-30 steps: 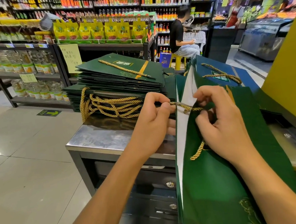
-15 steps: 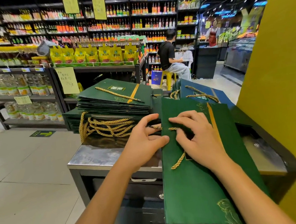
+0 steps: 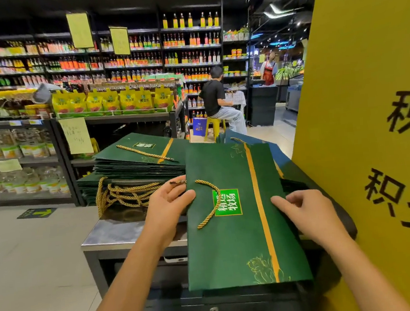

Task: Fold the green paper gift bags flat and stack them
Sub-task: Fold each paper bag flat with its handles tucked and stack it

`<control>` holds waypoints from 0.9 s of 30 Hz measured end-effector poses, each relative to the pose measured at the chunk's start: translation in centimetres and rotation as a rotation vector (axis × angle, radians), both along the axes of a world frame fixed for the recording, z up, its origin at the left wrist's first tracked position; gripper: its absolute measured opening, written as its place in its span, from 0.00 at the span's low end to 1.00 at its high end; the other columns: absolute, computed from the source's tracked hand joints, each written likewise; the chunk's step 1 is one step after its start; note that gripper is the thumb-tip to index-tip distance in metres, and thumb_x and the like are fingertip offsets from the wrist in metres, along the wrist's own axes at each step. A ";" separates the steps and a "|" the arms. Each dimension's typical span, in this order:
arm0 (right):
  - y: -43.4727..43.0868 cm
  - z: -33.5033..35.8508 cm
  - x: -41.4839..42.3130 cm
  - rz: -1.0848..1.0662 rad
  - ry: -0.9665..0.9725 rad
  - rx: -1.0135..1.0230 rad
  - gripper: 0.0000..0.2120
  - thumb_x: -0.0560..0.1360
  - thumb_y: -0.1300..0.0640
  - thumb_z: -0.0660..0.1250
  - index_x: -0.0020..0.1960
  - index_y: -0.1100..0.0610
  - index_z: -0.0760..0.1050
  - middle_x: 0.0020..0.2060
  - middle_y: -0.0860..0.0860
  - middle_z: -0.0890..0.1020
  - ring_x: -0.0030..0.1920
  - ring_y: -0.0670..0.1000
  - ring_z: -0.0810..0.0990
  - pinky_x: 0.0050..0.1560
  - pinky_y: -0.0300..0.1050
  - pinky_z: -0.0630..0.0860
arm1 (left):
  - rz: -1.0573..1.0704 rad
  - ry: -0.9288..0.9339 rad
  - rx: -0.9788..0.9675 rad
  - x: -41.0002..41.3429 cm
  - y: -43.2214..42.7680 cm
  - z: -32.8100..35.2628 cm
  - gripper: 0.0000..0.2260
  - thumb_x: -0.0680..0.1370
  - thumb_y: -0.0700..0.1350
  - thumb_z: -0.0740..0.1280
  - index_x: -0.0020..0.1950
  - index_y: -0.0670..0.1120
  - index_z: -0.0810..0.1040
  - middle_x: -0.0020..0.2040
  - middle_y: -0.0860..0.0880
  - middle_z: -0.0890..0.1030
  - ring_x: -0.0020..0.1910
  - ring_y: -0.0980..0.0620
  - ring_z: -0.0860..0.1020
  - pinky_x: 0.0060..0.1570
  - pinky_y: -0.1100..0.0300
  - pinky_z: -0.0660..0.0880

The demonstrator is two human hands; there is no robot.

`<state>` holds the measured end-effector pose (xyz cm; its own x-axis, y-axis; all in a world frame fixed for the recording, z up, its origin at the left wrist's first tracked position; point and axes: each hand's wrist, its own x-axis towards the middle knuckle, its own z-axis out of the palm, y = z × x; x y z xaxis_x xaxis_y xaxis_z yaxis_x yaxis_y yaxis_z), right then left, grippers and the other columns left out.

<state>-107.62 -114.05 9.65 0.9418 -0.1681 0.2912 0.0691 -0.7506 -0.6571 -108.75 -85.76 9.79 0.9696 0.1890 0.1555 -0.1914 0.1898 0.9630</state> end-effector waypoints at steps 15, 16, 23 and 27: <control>0.7 8.1 -2.3 0.254 -0.285 0.585 0.09 0.78 0.50 0.72 0.44 0.53 0.85 0.40 0.49 0.87 0.44 0.53 0.85 0.45 0.53 0.83 | 0.159 -0.108 0.106 -2.5 -0.4 8.6 0.11 0.79 0.52 0.72 0.47 0.45 0.86 0.37 0.41 0.83 0.33 0.45 0.76 0.37 0.53 0.73; 0.6 8.8 -2.5 0.261 -0.326 0.607 0.07 0.78 0.50 0.72 0.44 0.50 0.85 0.39 0.45 0.86 0.43 0.49 0.85 0.43 0.48 0.82 | 0.170 -0.155 0.125 -2.7 -0.5 9.5 0.10 0.80 0.51 0.71 0.47 0.45 0.86 0.32 0.44 0.79 0.28 0.48 0.72 0.30 0.58 0.69; -0.5 11.1 -2.2 0.344 -0.437 0.816 0.11 0.79 0.49 0.68 0.46 0.56 0.82 0.38 0.53 0.86 0.38 0.51 0.85 0.35 0.40 0.78 | 0.109 -0.395 0.060 -4.0 -0.7 12.5 0.07 0.82 0.46 0.66 0.46 0.46 0.80 0.38 0.45 0.84 0.36 0.49 0.83 0.28 0.63 0.71; -0.9 10.8 -1.3 0.402 -0.297 1.017 0.16 0.82 0.49 0.62 0.46 0.60 0.79 0.42 0.55 0.87 0.40 0.51 0.86 0.38 0.43 0.78 | -0.016 -0.340 -0.024 -3.2 -0.8 12.0 0.10 0.83 0.41 0.59 0.48 0.43 0.80 0.45 0.44 0.85 0.46 0.44 0.83 0.39 0.59 0.78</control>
<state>-108.93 -114.96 20.46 0.8974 -0.1548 0.4132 0.4397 0.2342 -0.8671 -111.96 -86.59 21.80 0.8659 0.1820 0.4659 -0.4975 0.2170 0.8399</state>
